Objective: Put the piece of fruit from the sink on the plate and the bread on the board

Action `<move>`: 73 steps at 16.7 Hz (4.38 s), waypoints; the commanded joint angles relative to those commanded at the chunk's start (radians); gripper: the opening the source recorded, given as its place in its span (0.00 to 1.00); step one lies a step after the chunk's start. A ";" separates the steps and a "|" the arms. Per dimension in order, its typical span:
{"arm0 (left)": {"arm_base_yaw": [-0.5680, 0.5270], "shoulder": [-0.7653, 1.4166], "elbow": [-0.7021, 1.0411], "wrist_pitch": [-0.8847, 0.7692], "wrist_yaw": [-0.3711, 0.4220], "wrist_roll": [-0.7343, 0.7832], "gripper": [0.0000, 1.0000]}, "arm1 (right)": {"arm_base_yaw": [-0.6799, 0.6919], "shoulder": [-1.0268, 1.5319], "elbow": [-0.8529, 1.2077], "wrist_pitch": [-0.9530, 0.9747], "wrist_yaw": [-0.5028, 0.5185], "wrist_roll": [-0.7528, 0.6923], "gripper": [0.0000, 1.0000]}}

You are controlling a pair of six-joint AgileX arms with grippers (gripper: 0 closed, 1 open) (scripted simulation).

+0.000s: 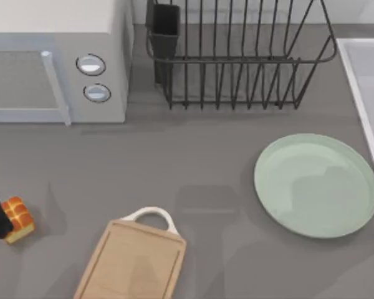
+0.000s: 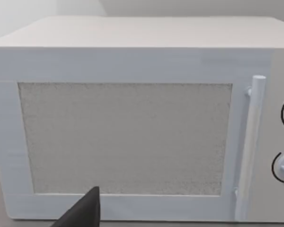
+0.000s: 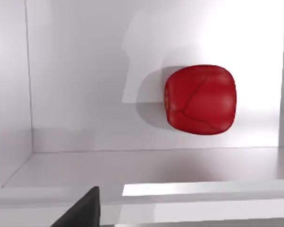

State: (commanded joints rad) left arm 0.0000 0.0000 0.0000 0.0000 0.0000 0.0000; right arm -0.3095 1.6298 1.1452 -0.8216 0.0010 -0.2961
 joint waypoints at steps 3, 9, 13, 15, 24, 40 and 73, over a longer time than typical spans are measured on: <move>0.000 0.000 0.000 0.000 0.000 0.000 1.00 | -0.036 0.200 0.133 -0.096 0.000 -0.034 1.00; 0.000 0.000 0.000 0.000 0.000 0.000 1.00 | -0.060 0.328 0.223 -0.160 0.000 -0.058 1.00; 0.000 0.000 0.000 0.000 0.000 0.000 1.00 | -0.055 0.327 0.219 -0.155 0.000 -0.057 1.00; 0.000 0.000 0.000 0.000 0.000 0.000 1.00 | -0.055 0.353 0.205 -0.120 0.001 -0.056 1.00; 0.000 0.000 0.000 0.000 0.000 0.000 1.00 | -0.058 0.625 0.056 0.316 0.003 -0.052 1.00; 0.000 0.000 0.000 0.000 0.000 0.000 1.00 | -0.059 0.660 0.037 0.359 0.003 -0.052 0.25; 0.000 0.000 0.000 0.000 0.000 0.000 1.00 | 0.018 0.327 0.239 -0.065 -0.013 0.031 0.00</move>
State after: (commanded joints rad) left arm 0.0000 0.0000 0.0000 0.0000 0.0000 0.0000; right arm -0.2915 1.9564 1.3847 -0.8868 -0.0118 -0.2648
